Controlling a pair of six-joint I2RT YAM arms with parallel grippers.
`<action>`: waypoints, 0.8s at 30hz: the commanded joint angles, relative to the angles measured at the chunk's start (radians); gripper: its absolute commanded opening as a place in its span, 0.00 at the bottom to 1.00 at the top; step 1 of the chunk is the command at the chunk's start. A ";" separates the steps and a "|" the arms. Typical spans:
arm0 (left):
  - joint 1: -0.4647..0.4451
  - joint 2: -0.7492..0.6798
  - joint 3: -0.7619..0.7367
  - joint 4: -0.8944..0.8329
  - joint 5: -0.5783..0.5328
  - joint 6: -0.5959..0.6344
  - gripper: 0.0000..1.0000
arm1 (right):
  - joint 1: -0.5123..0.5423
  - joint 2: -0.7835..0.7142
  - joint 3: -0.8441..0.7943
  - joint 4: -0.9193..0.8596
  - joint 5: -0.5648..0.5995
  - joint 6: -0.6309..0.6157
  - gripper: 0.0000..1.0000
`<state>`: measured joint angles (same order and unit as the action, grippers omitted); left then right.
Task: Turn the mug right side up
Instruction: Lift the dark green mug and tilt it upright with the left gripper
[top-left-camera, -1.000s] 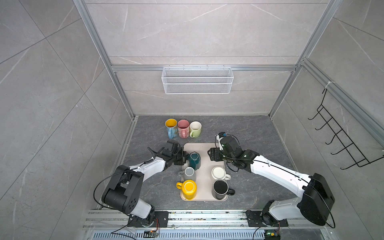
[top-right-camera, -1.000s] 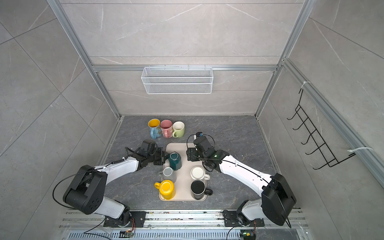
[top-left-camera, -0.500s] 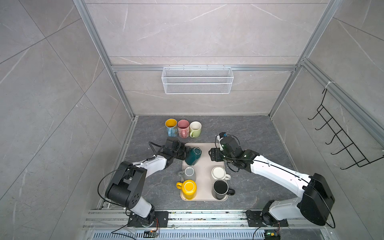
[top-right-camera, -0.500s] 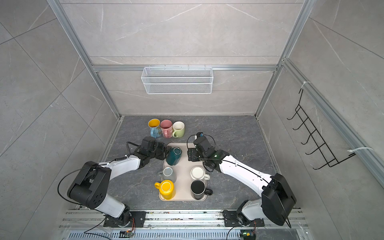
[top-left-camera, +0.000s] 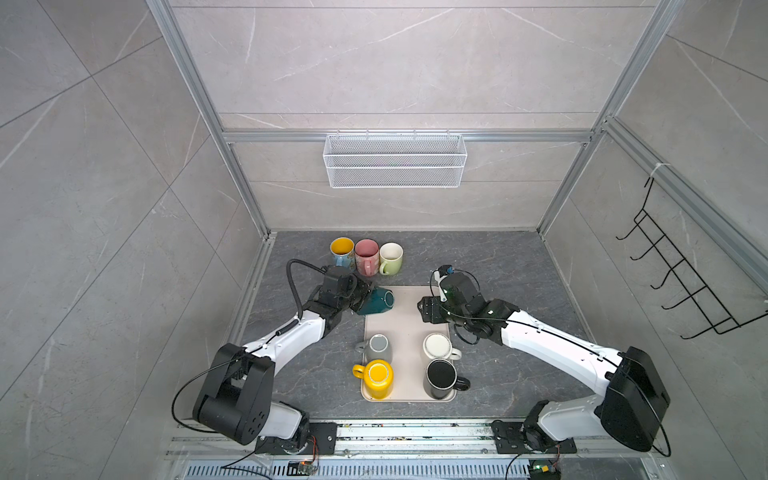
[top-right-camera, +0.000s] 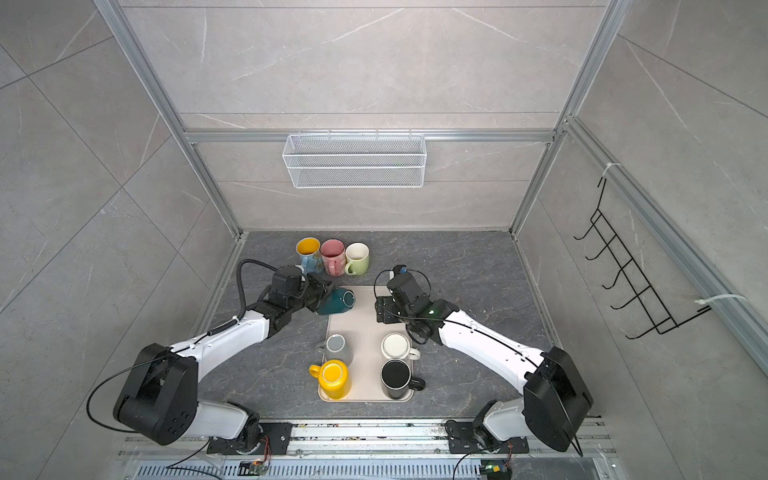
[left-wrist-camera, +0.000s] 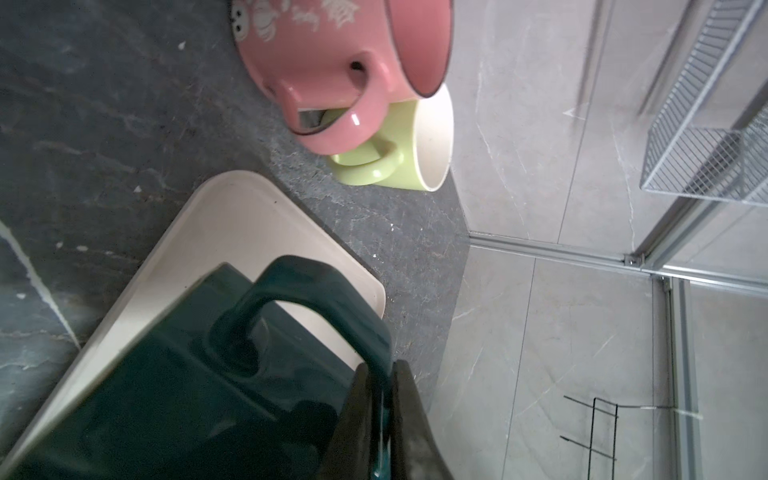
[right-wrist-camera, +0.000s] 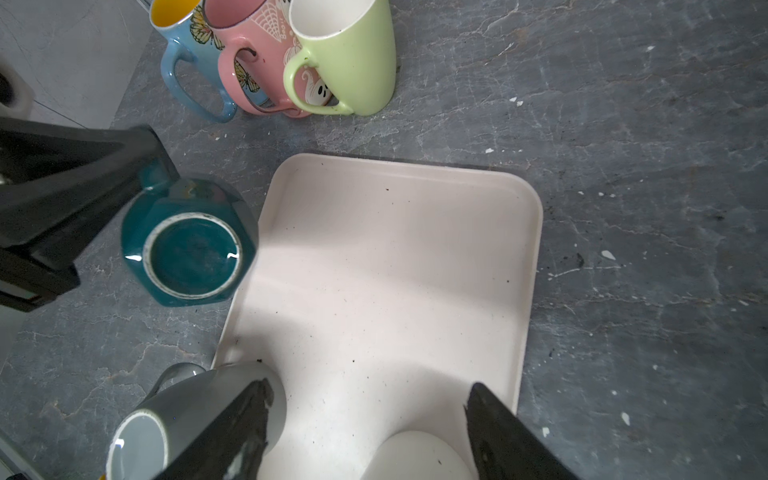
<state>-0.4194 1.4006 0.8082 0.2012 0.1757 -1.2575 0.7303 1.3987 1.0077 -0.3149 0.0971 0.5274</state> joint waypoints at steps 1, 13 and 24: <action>-0.002 -0.073 0.068 0.061 0.006 0.193 0.00 | -0.002 -0.026 0.013 -0.027 -0.005 -0.009 0.76; -0.094 -0.170 0.110 -0.012 0.029 0.660 0.00 | -0.003 -0.033 0.023 -0.042 0.003 -0.018 0.75; -0.286 -0.277 0.084 -0.039 -0.183 1.108 0.00 | -0.003 -0.044 0.081 -0.091 0.007 -0.048 0.74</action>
<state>-0.6670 1.1889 0.8528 0.0738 0.0959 -0.3492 0.7303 1.3846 1.0348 -0.3740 0.1001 0.5076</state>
